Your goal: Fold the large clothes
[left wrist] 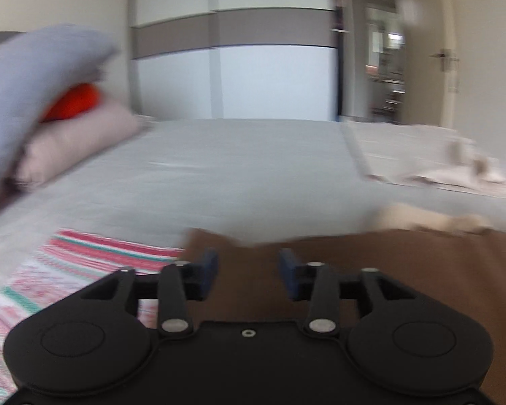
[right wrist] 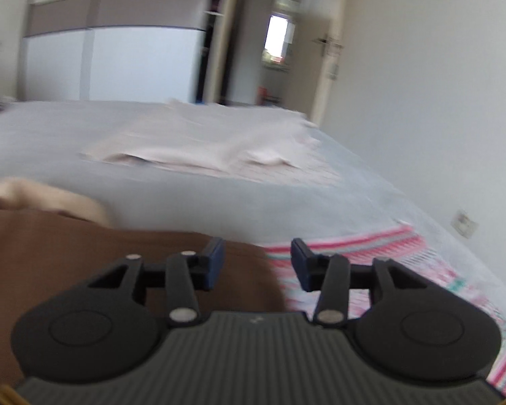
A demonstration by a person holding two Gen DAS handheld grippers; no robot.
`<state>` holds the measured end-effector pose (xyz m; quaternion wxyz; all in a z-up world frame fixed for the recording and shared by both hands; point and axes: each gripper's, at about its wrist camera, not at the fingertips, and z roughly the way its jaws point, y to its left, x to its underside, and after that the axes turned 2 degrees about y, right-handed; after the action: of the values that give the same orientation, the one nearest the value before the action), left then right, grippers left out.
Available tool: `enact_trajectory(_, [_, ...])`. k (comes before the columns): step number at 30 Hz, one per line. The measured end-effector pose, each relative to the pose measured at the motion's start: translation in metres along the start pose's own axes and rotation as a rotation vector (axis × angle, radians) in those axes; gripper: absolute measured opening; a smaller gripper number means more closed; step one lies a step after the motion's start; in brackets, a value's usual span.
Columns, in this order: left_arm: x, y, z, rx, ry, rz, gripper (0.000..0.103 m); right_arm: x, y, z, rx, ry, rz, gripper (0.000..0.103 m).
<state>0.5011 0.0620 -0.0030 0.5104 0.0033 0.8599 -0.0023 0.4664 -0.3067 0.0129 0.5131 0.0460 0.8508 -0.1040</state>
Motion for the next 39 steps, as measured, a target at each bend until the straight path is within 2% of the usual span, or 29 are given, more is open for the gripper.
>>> enact_trajectory(1, [0.002,-0.014,0.0,0.057,0.016,0.01,0.056,-0.004,0.016,-0.006,-0.079,0.003,0.002,0.073])
enact_trajectory(3, [0.009,-0.036,0.007,0.112,0.054,0.035,0.057,-0.006,0.048,-0.008,-0.213,0.032,-0.015,0.075])
enact_trajectory(5, [0.018,-0.036,0.02,0.102,0.1,0.041,0.059,0.0,0.065,0.004,-0.242,0.086,-0.024,0.075])
enact_trajectory(7, [0.023,-0.014,0.025,0.089,0.1,0.007,0.059,0.012,0.058,0.023,-0.225,0.152,0.001,0.076])
enact_trajectory(8, [0.024,0.0,0.025,0.053,0.087,0.018,0.059,0.02,0.045,0.029,-0.213,0.158,0.022,0.076])
enact_trajectory(9, [0.024,0.02,0.026,-0.016,0.081,0.051,0.06,0.026,0.027,0.03,-0.196,0.151,0.047,0.076])
enact_trajectory(10, [0.024,0.042,0.027,-0.066,0.081,0.055,0.064,0.03,0.007,0.031,-0.165,0.154,0.074,0.076])
enact_trajectory(11, [0.025,0.065,0.026,-0.097,0.093,0.012,0.069,0.033,-0.017,0.032,-0.131,0.157,0.113,0.076])
enact_trajectory(12, [0.025,0.088,0.025,-0.135,0.116,-0.06,0.07,0.035,-0.038,0.032,-0.093,0.164,0.153,0.077])
enact_trajectory(13, [0.025,0.106,0.021,-0.139,0.127,-0.133,0.071,0.035,-0.056,0.032,-0.045,0.185,0.2,0.08])
enact_trajectory(14, [0.024,0.117,0.015,-0.13,0.129,-0.196,0.068,0.037,-0.073,0.029,-0.033,0.202,0.265,0.08])
enact_trajectory(15, [0.022,0.119,0.006,-0.116,0.12,-0.217,0.068,0.036,-0.084,0.024,-0.044,0.197,0.31,0.08])
enact_trajectory(16, [0.02,0.112,-0.004,-0.089,0.101,-0.189,0.068,0.037,-0.087,0.013,-0.049,0.174,0.327,0.08])
enact_trajectory(18, [0.015,0.082,-0.026,0.002,0.058,-0.111,0.069,0.034,-0.072,-0.012,-0.102,0.111,0.27,0.08])
enact_trajectory(21, [0.022,0.033,-0.055,0.196,0.063,-0.074,0.069,0.034,-0.026,-0.046,-0.249,0.073,0.167,0.08])
enact_trajectory(23, [0.038,0.004,-0.068,0.292,0.09,-0.067,0.069,0.042,0.011,-0.066,-0.361,0.078,0.102,0.08])
enact_trajectory(25, [0.059,-0.014,-0.075,0.32,0.117,-0.039,0.069,0.056,0.039,-0.079,-0.415,0.103,0.042,0.08])
enact_trajectory(27, [0.083,-0.015,-0.081,0.301,0.083,0.007,0.069,0.073,0.052,-0.086,-0.396,0.125,-0.027,0.08])
enact_trajectory(30, [0.104,0.015,-0.091,0.202,0.028,0.049,0.072,0.093,0.027,-0.094,-0.393,0.124,-0.007,0.081])
enact_trajectory(31, [0.109,0.032,-0.092,0.181,0.03,0.029,0.075,0.097,0.01,-0.096,-0.376,0.135,0.029,0.081])
enact_trajectory(33, [0.113,0.066,-0.095,0.144,0.052,-0.027,0.075,0.106,-0.021,-0.099,-0.257,0.141,0.025,0.081])
enact_trajectory(35, [0.114,0.087,-0.1,0.036,0.08,-0.023,0.078,0.115,-0.052,-0.102,-0.201,0.152,0.055,0.081])
enact_trajectory(37, [0.113,0.112,-0.108,0.057,0.121,-0.136,0.079,0.12,-0.079,-0.107,-0.146,0.185,0.147,0.084])
enact_trajectory(39, [0.109,0.125,-0.121,0.071,0.147,-0.215,0.077,0.124,-0.102,-0.118,-0.167,0.197,0.262,0.084])
